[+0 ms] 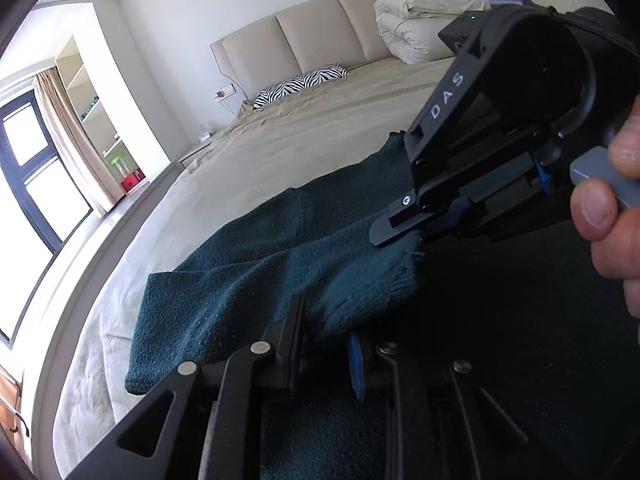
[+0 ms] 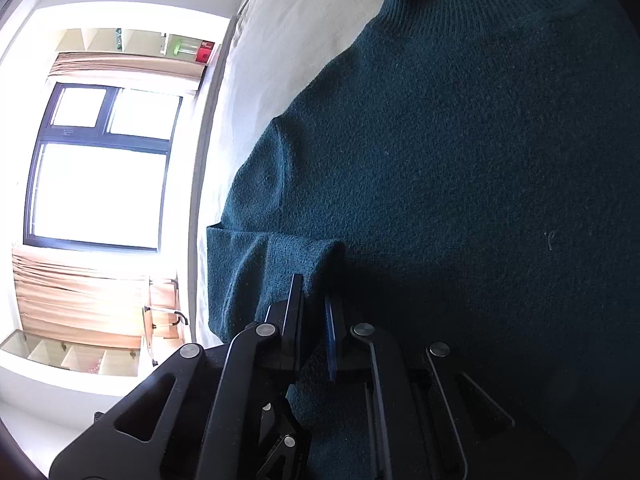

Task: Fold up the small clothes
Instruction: 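Fold the held sleeve across the sweater body with the left gripper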

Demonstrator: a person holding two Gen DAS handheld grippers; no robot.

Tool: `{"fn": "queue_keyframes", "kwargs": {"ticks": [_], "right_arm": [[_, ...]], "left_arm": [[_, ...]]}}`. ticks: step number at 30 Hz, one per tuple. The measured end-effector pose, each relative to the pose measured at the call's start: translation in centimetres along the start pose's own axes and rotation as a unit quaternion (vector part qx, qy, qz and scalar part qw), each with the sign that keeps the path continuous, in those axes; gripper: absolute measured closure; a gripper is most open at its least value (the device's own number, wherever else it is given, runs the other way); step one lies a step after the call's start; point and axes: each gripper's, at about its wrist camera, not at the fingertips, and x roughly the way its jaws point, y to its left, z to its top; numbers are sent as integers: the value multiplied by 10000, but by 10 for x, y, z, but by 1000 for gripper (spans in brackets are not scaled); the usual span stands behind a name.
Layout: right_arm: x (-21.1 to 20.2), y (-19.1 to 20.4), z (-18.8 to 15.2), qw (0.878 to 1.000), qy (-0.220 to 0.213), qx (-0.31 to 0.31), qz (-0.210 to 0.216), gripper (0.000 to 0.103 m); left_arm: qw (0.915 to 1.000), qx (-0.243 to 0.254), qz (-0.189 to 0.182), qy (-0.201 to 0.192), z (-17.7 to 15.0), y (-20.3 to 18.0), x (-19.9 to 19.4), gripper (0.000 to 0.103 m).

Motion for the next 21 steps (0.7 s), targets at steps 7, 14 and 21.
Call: {"fn": "queue_keyframes", "kwargs": {"ticks": [7,14,21], "right_arm": [[-72,5,8,9939,-828,-434,-592,96],[-149,-56,22,9873,-1337,109,-846,96],[-171,-108,15,9808,-1532,438,-1125,96]], "left_arm": [[9807,-1592,-1138,-62,-3,72,-27,93],[9349,-3223,-1487,-11,-4,172,-8,94],[9200,-3529,-1703,34,22,204,18,95]]}}
